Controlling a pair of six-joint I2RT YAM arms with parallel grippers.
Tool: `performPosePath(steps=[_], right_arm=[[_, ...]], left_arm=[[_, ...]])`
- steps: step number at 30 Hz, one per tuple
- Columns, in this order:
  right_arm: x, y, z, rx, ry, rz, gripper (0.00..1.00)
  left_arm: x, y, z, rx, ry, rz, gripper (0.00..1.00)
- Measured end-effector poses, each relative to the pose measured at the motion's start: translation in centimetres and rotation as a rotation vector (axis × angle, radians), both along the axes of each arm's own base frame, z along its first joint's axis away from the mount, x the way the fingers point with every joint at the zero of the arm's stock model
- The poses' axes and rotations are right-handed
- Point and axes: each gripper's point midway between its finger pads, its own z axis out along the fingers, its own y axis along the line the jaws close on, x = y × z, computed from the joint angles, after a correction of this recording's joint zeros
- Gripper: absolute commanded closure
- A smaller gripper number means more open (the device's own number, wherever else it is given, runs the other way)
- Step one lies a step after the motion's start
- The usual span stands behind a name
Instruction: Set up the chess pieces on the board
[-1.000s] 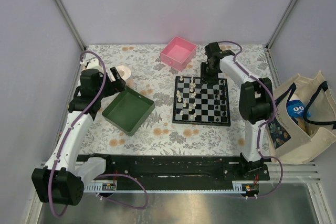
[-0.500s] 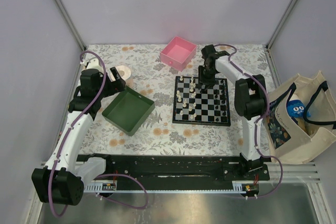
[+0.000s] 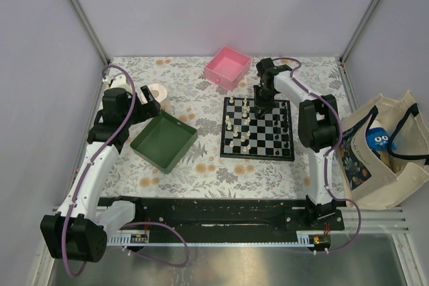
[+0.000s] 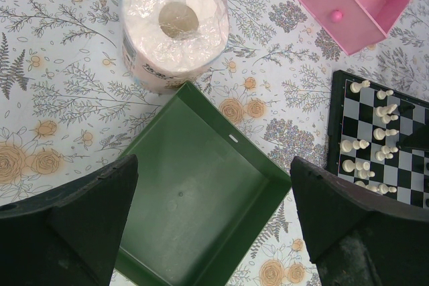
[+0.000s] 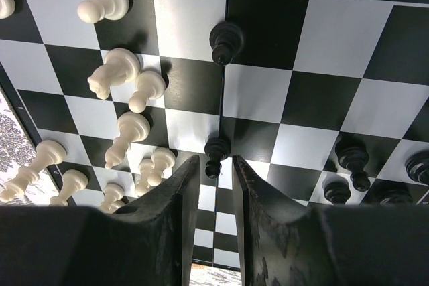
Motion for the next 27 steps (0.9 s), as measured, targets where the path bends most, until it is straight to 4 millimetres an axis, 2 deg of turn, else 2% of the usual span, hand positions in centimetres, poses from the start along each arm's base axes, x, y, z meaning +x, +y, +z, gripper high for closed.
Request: performPosePath(steps=[3,7,9,13,27], right_arm=[[-0.1,0.02,-0.04,-0.001,0.004,0.002,0.72],[-0.12,0.05,-0.04,-0.002,0.004,0.004,0.74],[-0.17,0.05,-0.05,-0.003,0.005,0.005,0.8],[-0.25,0.03,0.0,-0.005,0.008,0.009,0.84],[0.38,-0.34,0.63,-0.026,-0.017,0.014,0.88]], left_arm=[[0.0,-0.01,0.0,0.0,0.0,0.0,0.01],[0.0,-0.01,0.0,-0.001,0.0,0.0,0.01],[0.0,-0.01,0.0,0.0,0.0,0.0,0.01],[0.0,0.0,0.0,0.0,0.0,0.0,0.01],[-0.02,0.01,-0.04,0.001,0.002,-0.001,0.01]])
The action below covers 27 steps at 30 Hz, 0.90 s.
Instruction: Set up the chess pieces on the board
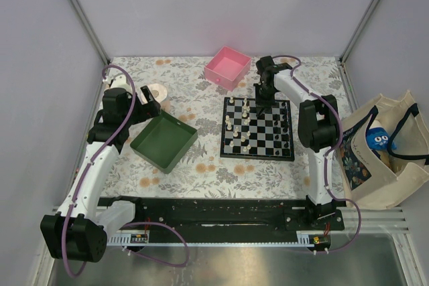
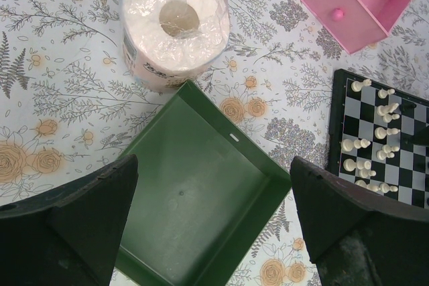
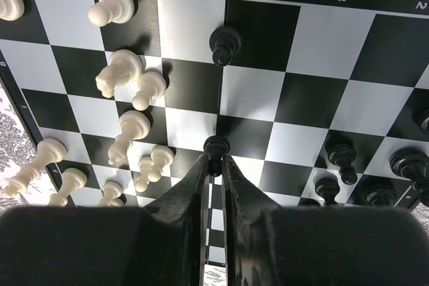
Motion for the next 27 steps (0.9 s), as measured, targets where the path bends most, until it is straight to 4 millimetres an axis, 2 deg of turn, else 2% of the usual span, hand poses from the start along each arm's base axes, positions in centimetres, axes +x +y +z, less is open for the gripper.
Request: performPosePath(steps=[5,19,27], right_arm=[[0.5,-0.7,0.3,0.001,-0.006,-0.015,0.88],[2.3,-5.9,0.7,-0.04,-0.026,-0.126,0.88],[2.5,-6.9,0.7,-0.071,-0.032,-0.142,0.88]], left_arm=[[-0.1,0.0,-0.1,0.001,0.004,-0.001,0.01],[-0.1,0.0,-0.1,0.001,0.004,-0.001,0.01],[-0.1,0.0,-0.1,0.001,0.004,-0.001,0.01]])
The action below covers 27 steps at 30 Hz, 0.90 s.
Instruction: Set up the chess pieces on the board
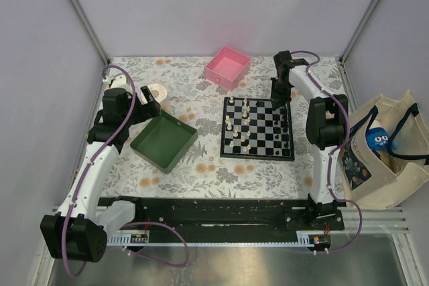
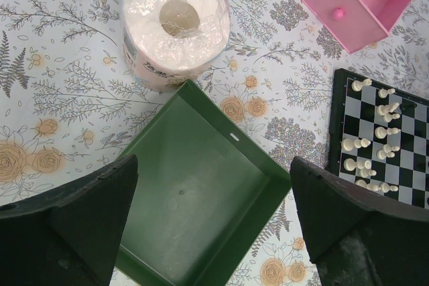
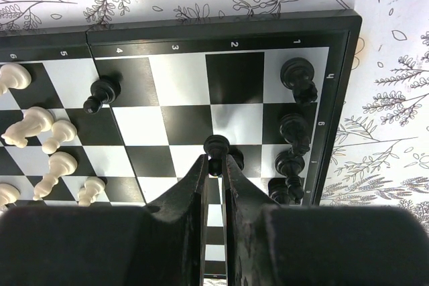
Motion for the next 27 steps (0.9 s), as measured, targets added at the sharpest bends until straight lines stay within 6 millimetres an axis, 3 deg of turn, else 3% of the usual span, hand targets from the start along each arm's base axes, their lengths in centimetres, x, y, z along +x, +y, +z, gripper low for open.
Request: performPosePath(steps=[20,27], right_arm=[[0.18,-0.81,-0.02,-0.001,0.0,-0.019,0.86],[0.08,-0.83,-0.84,-0.004,0.018,-0.019,0.86]], left_arm=[[0.03,0.0,-0.09,0.0,0.003,0.0,0.01],[0.03,0.0,-0.09,0.0,0.003,0.0,0.01]])
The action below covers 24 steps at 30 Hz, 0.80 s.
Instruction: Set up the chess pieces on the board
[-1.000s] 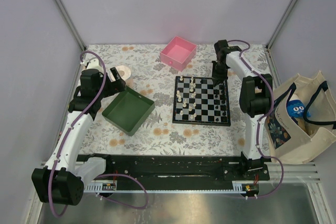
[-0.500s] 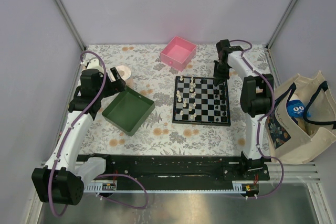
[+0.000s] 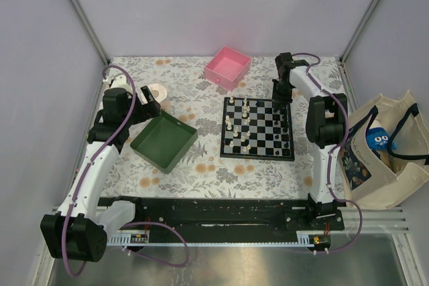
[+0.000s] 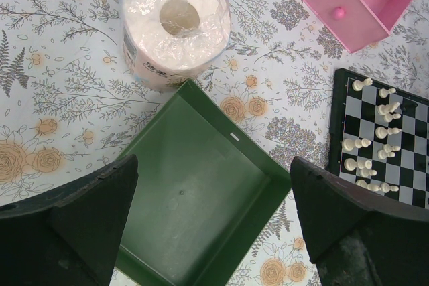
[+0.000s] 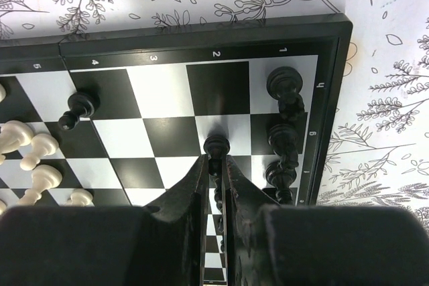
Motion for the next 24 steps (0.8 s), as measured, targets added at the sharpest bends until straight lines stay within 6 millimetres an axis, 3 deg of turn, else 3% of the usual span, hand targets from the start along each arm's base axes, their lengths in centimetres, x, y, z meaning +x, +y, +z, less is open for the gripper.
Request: performPosePath(steps=[7,20,24], right_arm=[[-0.05,-0.06,-0.6,-0.002,0.013,-0.001,0.85],[-0.02,-0.26,-0.59,-0.002,0.013,-0.004,0.65],[0.37,-0.12,-0.03,0.006,0.0,0.0,0.65]], left_arm=[[0.01,0.0,0.01,0.0,0.0,0.0,0.01],[0.0,-0.01,0.0,0.0,0.0,0.0,0.01],[0.0,-0.01,0.01,0.0,0.0,0.0,0.01]])
